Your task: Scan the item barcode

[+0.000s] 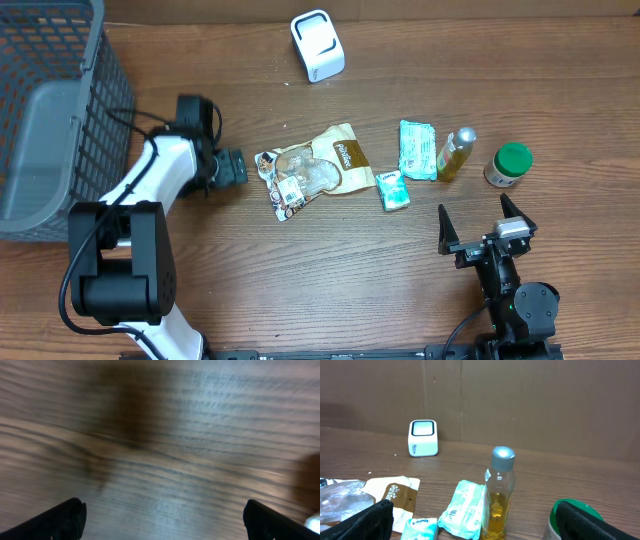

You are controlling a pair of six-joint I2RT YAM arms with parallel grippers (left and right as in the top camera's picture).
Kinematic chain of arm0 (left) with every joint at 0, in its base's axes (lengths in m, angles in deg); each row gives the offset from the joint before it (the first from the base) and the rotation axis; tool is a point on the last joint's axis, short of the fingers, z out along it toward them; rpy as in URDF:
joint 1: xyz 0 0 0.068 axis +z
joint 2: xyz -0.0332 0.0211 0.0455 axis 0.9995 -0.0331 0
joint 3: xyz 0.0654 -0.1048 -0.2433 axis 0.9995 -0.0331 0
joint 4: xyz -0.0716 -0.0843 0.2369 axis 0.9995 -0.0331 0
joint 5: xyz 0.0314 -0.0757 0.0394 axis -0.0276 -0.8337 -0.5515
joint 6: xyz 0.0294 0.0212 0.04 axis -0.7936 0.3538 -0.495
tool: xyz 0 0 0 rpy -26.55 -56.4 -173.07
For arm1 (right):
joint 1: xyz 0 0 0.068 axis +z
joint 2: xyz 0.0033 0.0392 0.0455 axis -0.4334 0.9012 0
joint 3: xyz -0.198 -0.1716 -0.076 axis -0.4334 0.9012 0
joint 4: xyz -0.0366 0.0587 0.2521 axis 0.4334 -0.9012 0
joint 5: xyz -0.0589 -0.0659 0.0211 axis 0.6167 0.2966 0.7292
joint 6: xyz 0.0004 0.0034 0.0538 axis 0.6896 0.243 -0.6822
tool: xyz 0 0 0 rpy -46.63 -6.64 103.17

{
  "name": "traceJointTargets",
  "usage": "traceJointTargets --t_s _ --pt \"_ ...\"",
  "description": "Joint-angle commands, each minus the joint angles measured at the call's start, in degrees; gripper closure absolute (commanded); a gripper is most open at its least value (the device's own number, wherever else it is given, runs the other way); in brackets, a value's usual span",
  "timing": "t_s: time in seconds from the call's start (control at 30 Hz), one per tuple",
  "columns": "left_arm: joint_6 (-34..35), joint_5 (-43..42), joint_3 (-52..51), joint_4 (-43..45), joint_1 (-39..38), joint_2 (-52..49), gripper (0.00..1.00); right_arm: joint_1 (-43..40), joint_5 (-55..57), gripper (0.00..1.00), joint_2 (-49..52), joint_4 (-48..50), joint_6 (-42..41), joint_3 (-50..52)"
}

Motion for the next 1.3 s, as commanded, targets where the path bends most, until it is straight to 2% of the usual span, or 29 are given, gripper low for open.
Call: traceJointTargets --t_s 0.0,0.2,0.43,0.83,1.27 --pt "-0.7 -2.6 -7.6 5.9 0.0 4.3 0.01 -0.5 0.7 0.0 -0.5 0.1 0.2 0.6" --pt "-0.7 -5.9 -22.8 23.3 0.0 11.0 0.0 -0.5 0.7 0.0 -0.5 0.1 0.2 0.6" --pt "-0.7 -5.7 -31.3 25.4 0.0 20.8 0.01 -0.5 0.7 0.0 -0.5 0.1 0.2 0.6" --pt "-0.7 -3.6 -47.6 44.3 0.0 37.4 0.0 -0.5 0.7 0.0 -0.5 0.1 0.2 0.6" --pt "-4.6 -1.9 -60.5 47.8 0.0 63.0 0.01 -0.5 0.7 0.0 -0.5 0.1 0.2 0.6"
